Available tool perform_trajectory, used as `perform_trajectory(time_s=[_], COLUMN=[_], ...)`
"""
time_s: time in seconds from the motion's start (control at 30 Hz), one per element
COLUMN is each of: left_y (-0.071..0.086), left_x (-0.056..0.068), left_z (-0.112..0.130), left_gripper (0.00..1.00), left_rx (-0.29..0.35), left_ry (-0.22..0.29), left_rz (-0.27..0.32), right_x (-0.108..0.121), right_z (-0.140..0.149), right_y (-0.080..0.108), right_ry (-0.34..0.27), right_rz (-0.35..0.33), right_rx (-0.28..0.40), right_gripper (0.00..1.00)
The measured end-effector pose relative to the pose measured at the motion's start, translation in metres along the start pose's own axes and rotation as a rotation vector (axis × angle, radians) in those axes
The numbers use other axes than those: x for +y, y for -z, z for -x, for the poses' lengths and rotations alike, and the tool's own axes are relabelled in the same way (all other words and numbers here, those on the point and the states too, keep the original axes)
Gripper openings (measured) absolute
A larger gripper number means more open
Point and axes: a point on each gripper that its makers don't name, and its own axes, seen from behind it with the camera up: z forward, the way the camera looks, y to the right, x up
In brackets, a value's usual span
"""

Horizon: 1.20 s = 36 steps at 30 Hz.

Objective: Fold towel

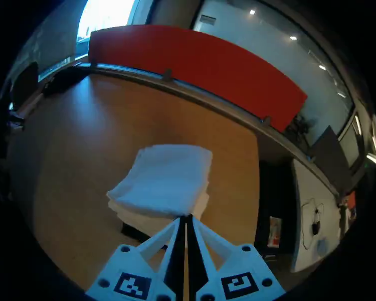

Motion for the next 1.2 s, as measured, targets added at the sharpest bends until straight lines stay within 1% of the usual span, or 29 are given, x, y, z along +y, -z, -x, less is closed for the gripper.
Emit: perform_trajectory(time_s=[0.2, 0.4, 0.7, 0.97, 1.2], left_y=[0.0, 0.0, 0.0, -0.001, -0.001], left_x=[0.0, 0.0, -0.001, 0.0, 0.001], left_z=[-0.001, -0.002, -0.003, -0.005, -0.006], left_gripper=[0.86, 0.86, 0.86, 0.86, 0.86], left_rx=[-0.002, -0.002, -0.004, -0.005, -0.005], left_ry=[-0.005, -0.006, -0.015, -0.016, -0.021], left_rz=[-0.001, -0.003, -0.007, -0.008, -0.01], right_x=[-0.002, -0.005, -0.013, -0.014, -0.01], right_z=[0.02, 0.04, 0.062, 0.071, 0.072], right_y=[-0.006, -0.013, -0.024, -0.032, -0.038], right_ry=[-0.038, -0.059, -0.096, -0.119, -0.135], right_rz=[-0.004, -0.008, -0.018, -0.015, -0.007], right_rx=[-0.03, -0.069, -0.108, -0.129, -0.131], right_gripper=[0.05, 0.05, 0.05, 0.05, 0.05])
